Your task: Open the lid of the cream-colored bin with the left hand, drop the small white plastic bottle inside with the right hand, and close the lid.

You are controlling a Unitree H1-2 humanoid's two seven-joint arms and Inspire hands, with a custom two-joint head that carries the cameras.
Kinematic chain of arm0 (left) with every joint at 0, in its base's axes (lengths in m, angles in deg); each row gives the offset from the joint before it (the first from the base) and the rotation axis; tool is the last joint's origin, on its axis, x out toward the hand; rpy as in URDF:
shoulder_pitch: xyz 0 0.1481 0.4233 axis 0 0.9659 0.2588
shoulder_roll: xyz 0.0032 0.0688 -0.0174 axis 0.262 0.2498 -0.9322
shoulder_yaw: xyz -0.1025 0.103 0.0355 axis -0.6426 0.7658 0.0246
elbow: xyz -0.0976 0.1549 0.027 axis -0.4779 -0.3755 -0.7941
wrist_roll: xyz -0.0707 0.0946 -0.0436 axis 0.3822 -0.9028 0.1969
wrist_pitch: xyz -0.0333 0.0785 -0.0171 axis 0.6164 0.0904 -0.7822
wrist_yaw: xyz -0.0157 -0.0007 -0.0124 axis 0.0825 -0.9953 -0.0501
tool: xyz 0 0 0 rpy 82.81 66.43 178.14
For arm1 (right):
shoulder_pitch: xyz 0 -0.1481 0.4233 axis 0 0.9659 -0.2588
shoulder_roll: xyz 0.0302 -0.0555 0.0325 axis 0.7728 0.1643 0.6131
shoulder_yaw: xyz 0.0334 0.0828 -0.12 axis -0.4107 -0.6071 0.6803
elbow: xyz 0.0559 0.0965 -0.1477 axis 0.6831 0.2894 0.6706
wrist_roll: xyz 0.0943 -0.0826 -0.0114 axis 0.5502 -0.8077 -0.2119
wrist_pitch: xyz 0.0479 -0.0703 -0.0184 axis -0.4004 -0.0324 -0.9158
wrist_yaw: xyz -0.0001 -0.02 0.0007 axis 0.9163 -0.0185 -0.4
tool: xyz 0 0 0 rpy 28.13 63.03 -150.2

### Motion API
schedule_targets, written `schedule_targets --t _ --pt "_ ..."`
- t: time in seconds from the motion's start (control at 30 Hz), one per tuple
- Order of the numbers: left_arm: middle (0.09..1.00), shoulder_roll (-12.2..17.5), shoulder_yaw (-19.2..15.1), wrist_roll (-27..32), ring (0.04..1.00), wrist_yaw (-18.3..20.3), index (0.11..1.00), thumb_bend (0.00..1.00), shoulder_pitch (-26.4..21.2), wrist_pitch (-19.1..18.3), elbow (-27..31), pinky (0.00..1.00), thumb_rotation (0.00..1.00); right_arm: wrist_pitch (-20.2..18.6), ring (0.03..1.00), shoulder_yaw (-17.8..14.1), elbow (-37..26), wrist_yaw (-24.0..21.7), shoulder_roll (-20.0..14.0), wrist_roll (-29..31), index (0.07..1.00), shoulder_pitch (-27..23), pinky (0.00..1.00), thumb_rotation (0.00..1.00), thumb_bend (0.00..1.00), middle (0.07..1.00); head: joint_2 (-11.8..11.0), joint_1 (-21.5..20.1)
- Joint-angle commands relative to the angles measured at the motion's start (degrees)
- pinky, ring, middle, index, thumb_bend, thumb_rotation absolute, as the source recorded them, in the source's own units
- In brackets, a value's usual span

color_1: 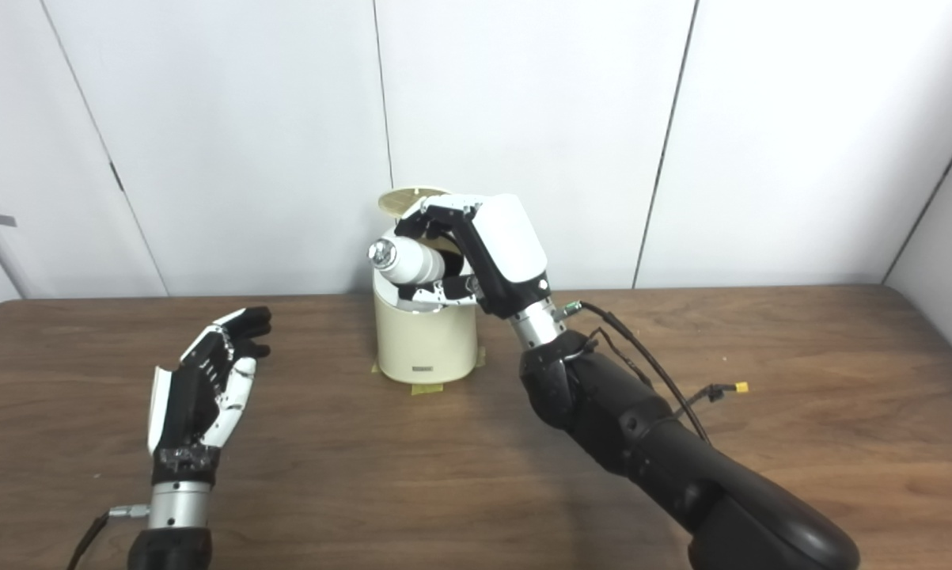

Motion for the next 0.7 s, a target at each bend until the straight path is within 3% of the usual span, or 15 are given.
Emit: schedule_targets --t 0.0,0.43,0.67 --pt "0.773 -1.69 1.04 -1.37 0.764 -0.39 0.755 0.30 4.99 1.84 -2.69 0.68 0.59 1.27 0.453 -1.09 -1.08 0.71 -0.90 0.33 0.479 -2.38 0.43 0.00 0.52 0.493 0.02 -0.01" --pt "0.774 -1.48 1.27 -1.35 0.765 -0.18 0.761 0.29 4.94 2.29 -2.91 0.68 0.58 1.27 0.454 -1.27 -0.48 2.04 -0.90 -0.96 0.478 -2.40 0.43 0.00 0.52 0.495 -0.05 -0.02" --pt "0.772 -1.59 1.19 -1.58 0.763 -0.37 0.757 0.30 5.05 1.85 -2.63 0.68 0.58 1.27 0.534 -2.04 0.18 1.61 -0.70 -1.33 0.483 -2.23 0.47 0.00 0.53 0.495 0.05 0.06"
